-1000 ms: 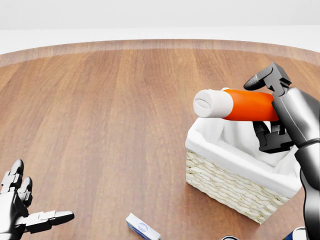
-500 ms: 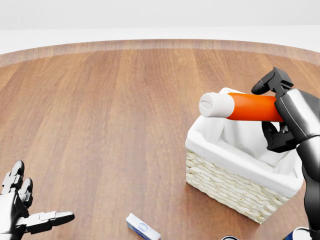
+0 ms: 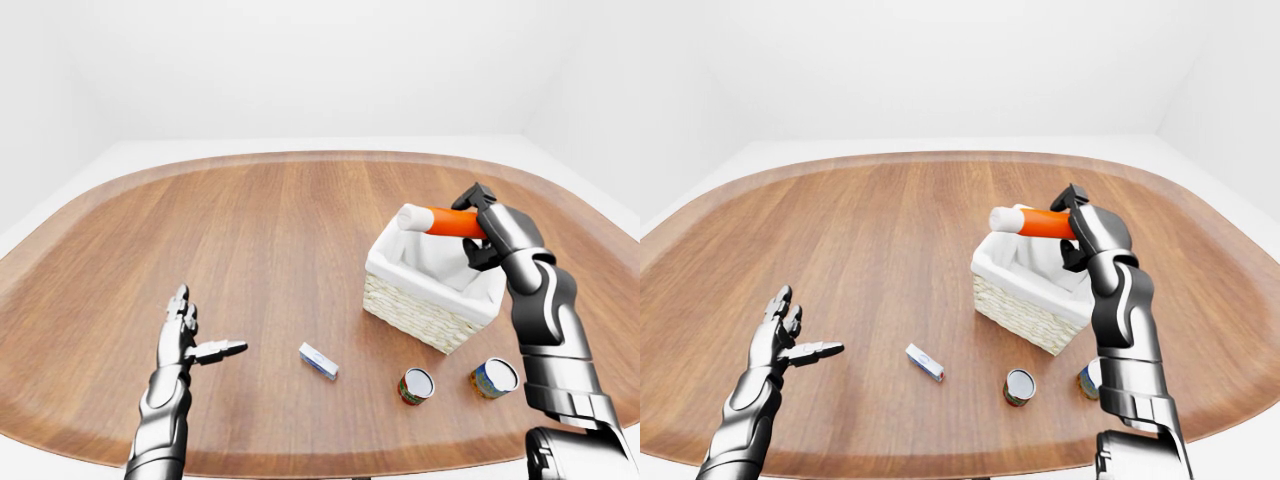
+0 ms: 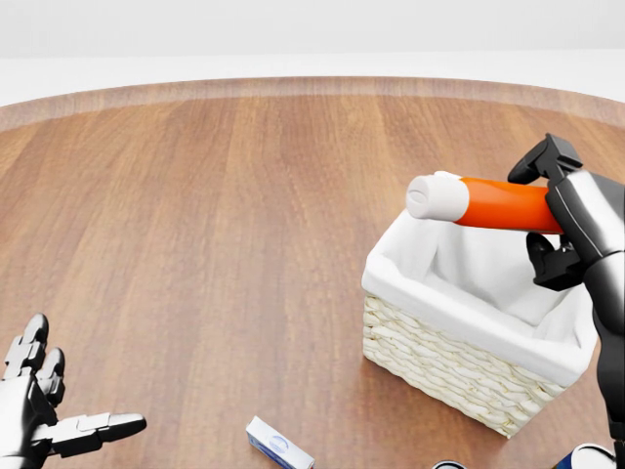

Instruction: Pick up the ketchup, and put it in the basket.

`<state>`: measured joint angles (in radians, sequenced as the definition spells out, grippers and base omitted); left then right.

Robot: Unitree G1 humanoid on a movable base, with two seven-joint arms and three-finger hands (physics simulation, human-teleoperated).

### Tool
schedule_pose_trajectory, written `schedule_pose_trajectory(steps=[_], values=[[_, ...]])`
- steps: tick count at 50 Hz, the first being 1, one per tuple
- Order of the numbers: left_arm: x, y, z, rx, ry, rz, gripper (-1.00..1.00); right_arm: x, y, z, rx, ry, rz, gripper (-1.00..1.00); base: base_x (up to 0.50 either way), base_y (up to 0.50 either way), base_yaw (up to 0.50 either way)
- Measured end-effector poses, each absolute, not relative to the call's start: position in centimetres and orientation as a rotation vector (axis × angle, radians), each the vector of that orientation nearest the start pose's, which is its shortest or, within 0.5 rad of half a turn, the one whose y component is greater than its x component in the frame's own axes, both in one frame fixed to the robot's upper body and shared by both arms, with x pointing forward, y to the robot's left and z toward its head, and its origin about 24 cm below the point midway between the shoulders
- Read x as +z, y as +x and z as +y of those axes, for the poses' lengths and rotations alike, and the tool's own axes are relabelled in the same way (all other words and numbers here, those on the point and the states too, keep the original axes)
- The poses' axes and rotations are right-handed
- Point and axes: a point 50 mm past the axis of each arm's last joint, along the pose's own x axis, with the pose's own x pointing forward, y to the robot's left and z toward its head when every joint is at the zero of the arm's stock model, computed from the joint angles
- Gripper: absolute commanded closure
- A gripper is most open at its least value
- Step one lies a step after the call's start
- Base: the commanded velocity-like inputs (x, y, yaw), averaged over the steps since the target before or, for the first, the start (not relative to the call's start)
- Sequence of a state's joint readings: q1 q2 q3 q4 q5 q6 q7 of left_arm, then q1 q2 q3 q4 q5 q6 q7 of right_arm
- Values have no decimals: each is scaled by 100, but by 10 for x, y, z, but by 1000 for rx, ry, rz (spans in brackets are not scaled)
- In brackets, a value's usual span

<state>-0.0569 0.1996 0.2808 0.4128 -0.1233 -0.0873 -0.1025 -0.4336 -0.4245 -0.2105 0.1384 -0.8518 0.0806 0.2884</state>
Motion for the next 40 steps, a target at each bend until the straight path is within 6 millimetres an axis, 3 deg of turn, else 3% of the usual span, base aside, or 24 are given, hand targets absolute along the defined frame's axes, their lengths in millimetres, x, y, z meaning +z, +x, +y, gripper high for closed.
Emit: schedule_pose_trajectory(steps=[39, 40], values=[[-14, 241, 258, 217, 13, 227, -100, 150, 334, -265, -141, -1242, 49, 100, 0, 0, 0], [-14, 241, 258, 217, 13, 228, -100, 150, 334, -265, -141, -1243, 51, -24, 0, 0, 0]])
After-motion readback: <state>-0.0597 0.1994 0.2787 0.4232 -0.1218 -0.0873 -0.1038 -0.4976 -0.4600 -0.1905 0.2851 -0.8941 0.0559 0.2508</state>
